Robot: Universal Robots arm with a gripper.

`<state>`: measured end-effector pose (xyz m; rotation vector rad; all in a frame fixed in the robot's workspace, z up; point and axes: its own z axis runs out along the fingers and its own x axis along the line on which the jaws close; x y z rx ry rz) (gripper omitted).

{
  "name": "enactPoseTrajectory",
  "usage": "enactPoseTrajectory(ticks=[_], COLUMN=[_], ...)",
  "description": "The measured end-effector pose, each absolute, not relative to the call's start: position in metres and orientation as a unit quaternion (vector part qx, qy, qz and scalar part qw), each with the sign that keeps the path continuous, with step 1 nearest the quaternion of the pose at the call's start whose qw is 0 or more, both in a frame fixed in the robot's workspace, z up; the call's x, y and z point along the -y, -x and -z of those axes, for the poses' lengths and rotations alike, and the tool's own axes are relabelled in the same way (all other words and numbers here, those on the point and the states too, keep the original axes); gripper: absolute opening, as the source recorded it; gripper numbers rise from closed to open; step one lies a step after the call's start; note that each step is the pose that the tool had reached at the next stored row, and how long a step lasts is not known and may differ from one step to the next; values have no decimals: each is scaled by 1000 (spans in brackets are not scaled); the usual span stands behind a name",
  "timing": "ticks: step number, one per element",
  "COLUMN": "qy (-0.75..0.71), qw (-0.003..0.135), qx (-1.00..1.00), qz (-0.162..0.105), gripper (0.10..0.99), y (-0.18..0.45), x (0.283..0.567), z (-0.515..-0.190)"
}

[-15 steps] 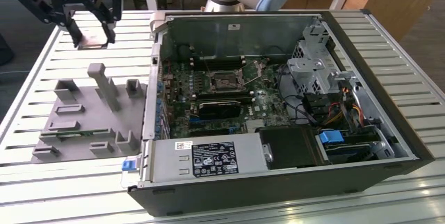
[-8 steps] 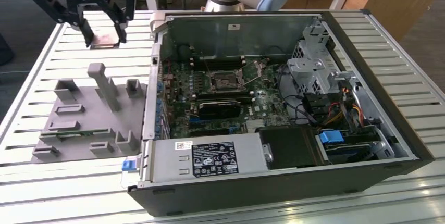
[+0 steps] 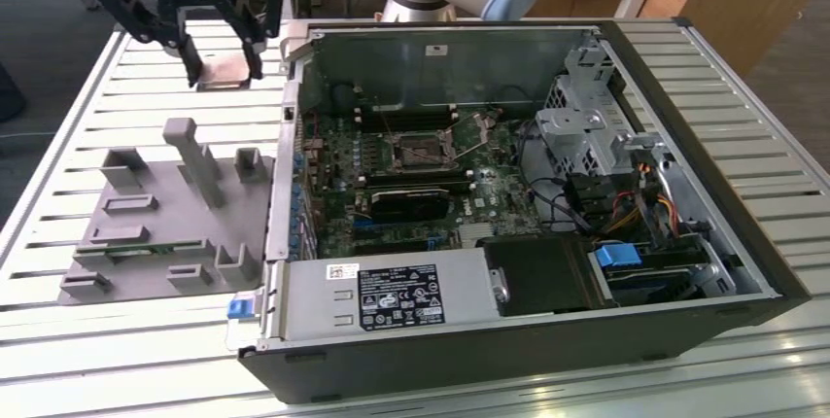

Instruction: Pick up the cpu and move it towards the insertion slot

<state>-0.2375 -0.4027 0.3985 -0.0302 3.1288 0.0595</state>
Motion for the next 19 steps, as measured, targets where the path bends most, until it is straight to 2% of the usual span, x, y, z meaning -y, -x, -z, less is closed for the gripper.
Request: enactPoseTrajectory(ticks=[19], qy=[10], qw=[6], qx=[-1000], qz=[-19], gripper=[541], y=[178], x=[403], z=[-398])
